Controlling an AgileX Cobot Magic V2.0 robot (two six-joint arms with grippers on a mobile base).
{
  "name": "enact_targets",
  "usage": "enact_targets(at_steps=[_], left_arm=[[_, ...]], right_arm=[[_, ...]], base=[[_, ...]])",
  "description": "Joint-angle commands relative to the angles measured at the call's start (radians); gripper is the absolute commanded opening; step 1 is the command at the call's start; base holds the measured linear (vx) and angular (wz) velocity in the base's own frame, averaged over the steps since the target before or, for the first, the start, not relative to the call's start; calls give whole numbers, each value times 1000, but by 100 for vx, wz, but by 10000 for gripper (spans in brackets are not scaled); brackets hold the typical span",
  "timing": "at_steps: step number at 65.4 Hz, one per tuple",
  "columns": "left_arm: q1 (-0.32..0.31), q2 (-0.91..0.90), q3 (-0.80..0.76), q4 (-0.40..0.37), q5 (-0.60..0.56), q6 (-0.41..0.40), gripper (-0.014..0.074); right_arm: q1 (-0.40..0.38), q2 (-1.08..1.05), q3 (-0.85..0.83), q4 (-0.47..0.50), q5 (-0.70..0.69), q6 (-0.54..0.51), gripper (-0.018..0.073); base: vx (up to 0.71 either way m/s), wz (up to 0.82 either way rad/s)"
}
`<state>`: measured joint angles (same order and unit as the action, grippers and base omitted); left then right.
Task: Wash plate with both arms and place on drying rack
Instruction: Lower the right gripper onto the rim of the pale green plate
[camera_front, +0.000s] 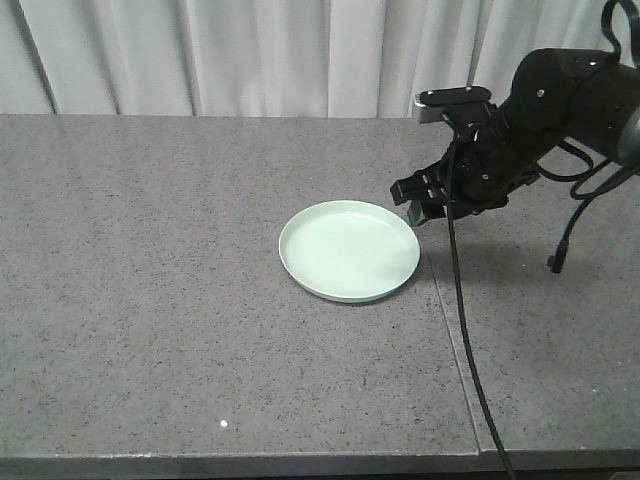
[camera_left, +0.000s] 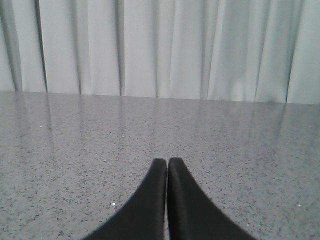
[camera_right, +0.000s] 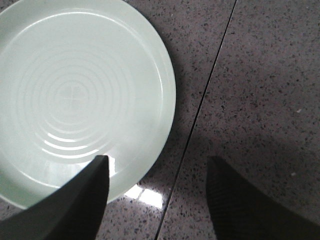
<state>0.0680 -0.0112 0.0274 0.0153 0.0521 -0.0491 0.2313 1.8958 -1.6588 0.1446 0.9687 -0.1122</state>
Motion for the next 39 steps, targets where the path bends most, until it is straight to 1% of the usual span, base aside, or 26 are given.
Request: enact_targets(at_steps=[1,20,39], left_arm=[[-1,-14,-26,-7,-74,-3,-6],[-1,-14,-26,-7,-74,-3,-6],[-1,-14,-26,-7,-74,-3,-6]], right_arm=[[0,-14,-63,5,-25,7,403],[0,83,-132,28,-32,7,400],[0,151,-151,36,-40,7,399]], base=[[0,0],[0,0],[0,0]])
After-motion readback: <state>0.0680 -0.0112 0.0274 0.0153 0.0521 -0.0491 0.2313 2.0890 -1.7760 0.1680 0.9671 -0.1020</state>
